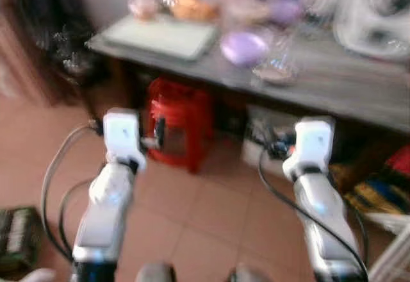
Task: Setting the table
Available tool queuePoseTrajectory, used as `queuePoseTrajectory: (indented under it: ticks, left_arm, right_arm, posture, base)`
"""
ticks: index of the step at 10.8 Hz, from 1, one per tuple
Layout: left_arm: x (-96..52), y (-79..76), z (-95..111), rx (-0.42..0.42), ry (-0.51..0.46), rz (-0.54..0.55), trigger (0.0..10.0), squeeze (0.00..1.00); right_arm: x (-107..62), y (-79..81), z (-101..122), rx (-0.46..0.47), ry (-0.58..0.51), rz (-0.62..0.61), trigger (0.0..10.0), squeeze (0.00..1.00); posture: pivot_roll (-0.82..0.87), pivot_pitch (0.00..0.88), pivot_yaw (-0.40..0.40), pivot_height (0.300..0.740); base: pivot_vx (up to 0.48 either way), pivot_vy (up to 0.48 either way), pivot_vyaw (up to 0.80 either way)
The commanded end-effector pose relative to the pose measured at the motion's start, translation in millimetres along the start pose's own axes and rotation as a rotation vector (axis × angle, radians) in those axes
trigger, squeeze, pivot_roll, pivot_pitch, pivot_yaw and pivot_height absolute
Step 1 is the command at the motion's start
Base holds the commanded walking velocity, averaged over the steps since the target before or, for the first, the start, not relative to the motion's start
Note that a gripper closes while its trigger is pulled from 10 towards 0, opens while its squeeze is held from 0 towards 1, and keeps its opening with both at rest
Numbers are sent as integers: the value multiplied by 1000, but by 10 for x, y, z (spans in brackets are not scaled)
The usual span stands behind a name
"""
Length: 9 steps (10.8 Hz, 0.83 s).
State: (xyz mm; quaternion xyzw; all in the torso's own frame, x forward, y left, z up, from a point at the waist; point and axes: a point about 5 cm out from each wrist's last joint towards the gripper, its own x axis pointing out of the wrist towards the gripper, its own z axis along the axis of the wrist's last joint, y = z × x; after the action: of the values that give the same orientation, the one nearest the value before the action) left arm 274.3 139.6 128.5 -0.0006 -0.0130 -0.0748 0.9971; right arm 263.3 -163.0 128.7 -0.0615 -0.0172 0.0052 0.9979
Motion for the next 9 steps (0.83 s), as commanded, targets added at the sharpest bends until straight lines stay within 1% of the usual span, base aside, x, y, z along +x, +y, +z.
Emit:
queuePoseTrajectory:
  ticks: [1,3,4,5,6,9]
  left_arm:
    - [6,-48,29,-2,-16,-28,10000,0]
    - [8,-78,23,-12,-26,-60,10000,0]
    - [5,-93,27,-17,-30,-77,10000,0]
    - [5,-112,32,-24,-34,-92,10000,0]
    - [6,-119,34,-23,-38,-96,10000,0]
    - [3,-124,32,-26,-42,-95,10000,0]
  right_arm:
    - [30,-20,52,-3,-21,0,10000,0]
    - [29,-23,12,2,4,-30,10000,0]
    - [30,0,-6,18,11,-25,10000,0]
    - [42,17,-5,26,12,-21,10000,0]
    - [54,21,1,28,9,-18,10000,0]
    - [74,4,-4,26,10,-18,10000,0]
  posture:
    - [3,0,-12,740]
    - [1,0,-8,740]
    - [3,0,-8,740]
    - [4,0,-9,740]
    - [4,0,-8,740]
    - [1,0,-10,740]
  base:
    - [0,0,0]
    - [0,0,0]
    - [0,0,0]
    - [0,0,-800]
    - [0,-259,-556]
    - [0,-327,0]
